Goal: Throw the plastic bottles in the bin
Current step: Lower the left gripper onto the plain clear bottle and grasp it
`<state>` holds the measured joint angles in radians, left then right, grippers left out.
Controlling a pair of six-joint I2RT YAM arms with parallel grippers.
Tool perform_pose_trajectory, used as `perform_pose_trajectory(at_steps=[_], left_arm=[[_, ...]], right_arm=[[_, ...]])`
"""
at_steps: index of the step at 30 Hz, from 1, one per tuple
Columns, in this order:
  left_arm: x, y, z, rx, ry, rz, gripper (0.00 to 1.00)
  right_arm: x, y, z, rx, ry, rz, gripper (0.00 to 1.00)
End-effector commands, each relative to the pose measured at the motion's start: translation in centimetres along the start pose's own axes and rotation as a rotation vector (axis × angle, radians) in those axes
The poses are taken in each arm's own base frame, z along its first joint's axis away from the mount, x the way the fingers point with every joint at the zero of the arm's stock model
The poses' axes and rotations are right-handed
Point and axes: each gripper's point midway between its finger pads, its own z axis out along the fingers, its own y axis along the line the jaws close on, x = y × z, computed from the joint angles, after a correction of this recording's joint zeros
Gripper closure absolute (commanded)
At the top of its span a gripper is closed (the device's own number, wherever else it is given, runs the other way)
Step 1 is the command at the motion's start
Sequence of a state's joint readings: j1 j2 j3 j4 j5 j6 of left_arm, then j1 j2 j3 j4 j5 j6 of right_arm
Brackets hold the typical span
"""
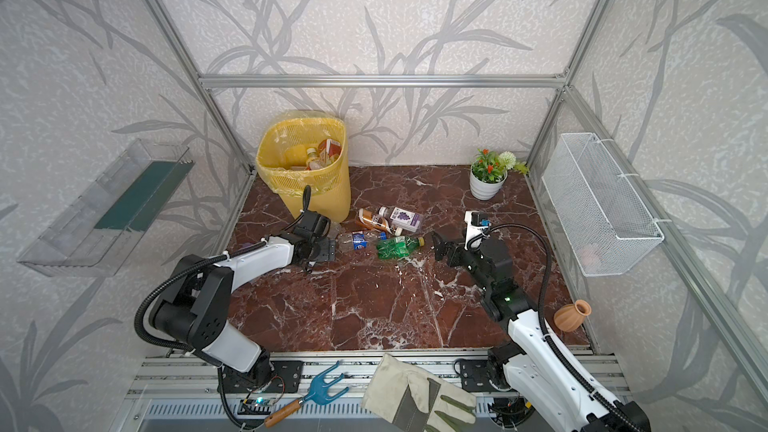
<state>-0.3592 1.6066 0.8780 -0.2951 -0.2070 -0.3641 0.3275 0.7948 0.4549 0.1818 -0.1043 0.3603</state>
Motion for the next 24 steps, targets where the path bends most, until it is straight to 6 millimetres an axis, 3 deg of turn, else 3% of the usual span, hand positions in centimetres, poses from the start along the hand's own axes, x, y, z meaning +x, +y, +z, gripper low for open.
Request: perform_pose_trajectory(at_steps=[1, 9, 24], left_arm=[[-0.9, -0.9, 0.4, 0.037, -0.045, 0.024, 0.11], [-0.3, -1.9, 1.1, 0.074, 0.002, 0.054, 0.4], [5.1, 0.3, -3.9, 0.034, 0.022, -0.057, 0.37]], right_arm=[[-0.6, -0.2, -0.3, 0.014, -0.015, 0.01, 0.01], [-1.0, -0.3, -0.3, 0.018, -0.02, 0.016, 0.01], [-0.8, 0.1, 0.1, -0.011, -0.013, 0.032, 0.01]])
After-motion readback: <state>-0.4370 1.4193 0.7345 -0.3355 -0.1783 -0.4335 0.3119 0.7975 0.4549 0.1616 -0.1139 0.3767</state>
